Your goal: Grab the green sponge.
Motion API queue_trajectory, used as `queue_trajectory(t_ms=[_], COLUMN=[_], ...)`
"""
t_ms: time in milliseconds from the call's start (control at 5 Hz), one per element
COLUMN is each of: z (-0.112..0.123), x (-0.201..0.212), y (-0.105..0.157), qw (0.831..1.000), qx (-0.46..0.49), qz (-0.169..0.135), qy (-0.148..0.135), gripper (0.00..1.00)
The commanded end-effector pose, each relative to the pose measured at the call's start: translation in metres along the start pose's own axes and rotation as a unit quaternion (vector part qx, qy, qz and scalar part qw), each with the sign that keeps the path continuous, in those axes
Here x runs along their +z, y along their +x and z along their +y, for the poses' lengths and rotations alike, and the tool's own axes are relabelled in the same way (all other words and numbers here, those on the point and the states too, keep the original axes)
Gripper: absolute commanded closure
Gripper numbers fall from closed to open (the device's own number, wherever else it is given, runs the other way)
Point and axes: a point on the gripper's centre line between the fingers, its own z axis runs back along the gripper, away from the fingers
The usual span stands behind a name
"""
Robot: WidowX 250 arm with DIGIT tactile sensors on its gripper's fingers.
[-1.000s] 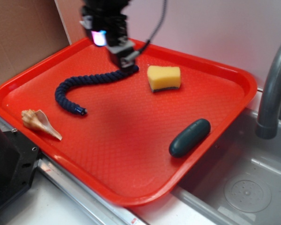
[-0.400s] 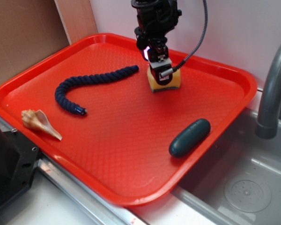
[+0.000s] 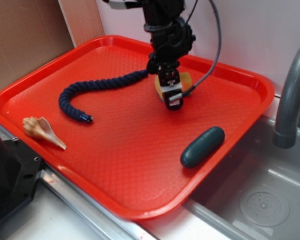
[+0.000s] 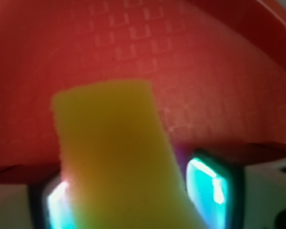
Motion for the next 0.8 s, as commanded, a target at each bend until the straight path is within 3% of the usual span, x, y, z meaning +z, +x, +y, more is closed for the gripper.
queue_trajectory(t_ms=[0,200,600], z=[-0.011,-0.014,-0.03], x=[0.083,0.118,0.162], y=[-0.022,-0.046,-0.071], qw=[0.996,0.986,0.923], qx=[0.071,0.153,0.37], qz=[-0.031,-0.022,0.022], qy=[0.046,0.06,0.099], gripper=[1.0,1.0,1.0])
